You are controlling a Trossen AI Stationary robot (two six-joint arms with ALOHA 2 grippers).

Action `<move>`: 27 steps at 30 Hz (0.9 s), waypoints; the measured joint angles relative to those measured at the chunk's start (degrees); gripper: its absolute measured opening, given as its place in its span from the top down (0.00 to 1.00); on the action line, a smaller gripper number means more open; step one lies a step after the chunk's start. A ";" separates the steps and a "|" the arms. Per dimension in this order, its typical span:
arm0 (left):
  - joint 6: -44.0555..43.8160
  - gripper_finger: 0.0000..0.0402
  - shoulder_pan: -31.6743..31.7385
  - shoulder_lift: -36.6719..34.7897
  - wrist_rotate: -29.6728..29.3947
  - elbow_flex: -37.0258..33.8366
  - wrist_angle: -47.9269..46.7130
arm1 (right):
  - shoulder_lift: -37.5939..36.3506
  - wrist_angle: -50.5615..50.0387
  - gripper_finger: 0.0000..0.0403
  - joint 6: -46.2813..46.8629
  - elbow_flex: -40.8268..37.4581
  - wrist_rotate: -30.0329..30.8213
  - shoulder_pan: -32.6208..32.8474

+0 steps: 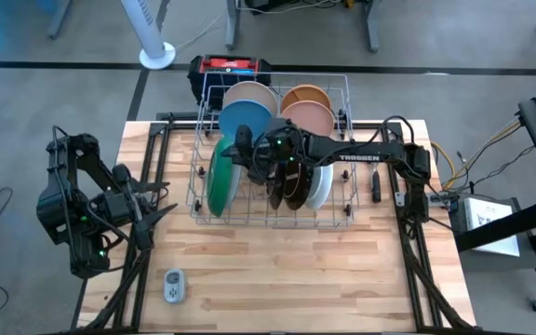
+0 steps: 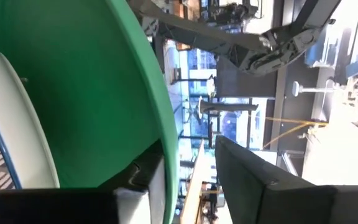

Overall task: Sort dishes
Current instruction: Put the green plate into the dish rack

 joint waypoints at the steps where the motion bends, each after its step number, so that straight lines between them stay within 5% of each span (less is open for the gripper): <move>1: -0.01 0.44 0.00 0.00 -0.02 0.00 0.00 | 0.00 0.00 0.67 0.00 0.00 0.73 0.10; 27: -2.76 0.44 0.00 -0.02 0.20 -3.76 0.02 | -0.09 -3.18 0.48 -0.32 0.00 14.48 0.63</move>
